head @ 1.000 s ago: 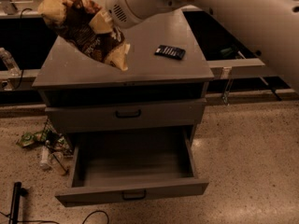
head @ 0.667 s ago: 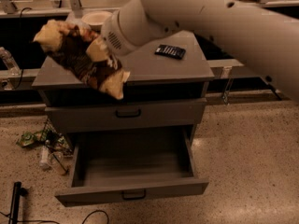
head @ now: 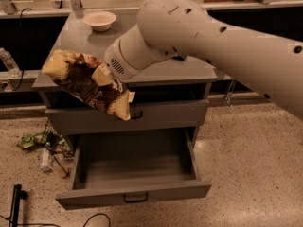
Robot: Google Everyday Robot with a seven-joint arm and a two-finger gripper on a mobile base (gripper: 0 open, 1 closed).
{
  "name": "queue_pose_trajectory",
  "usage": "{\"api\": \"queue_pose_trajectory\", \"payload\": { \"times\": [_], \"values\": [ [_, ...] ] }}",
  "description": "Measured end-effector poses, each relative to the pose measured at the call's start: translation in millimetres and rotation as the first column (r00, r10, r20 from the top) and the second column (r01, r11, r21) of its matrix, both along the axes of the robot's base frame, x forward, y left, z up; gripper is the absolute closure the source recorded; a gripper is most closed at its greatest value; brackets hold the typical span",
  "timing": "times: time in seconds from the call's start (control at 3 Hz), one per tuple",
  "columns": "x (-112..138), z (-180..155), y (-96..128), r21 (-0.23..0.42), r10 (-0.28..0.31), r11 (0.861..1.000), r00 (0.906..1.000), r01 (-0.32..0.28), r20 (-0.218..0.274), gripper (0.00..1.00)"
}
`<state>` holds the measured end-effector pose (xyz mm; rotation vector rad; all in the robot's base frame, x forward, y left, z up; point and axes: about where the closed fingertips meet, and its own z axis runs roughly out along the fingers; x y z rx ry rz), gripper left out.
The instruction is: Place brown chip bag into middle drawer
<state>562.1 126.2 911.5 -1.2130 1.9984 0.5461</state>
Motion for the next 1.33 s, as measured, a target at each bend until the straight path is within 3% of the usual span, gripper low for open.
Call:
{"api": "queue_pose_trajectory", "payload": {
  "times": [0.33, 0.67, 1.33],
  "values": [
    [-2, -19, -9, 0.011, 0.016, 1.0, 0.9997, -0.016, -0.018, 1.0],
    [-8, -98, -47, 0.031, 0.081, 0.997, 0.99, -0.078, -0.115, 1.0],
    [5, -203, -90, -0.027, 0.173, 0.983, 0.9676, -0.181, -0.184, 1.0]
  ]
}}
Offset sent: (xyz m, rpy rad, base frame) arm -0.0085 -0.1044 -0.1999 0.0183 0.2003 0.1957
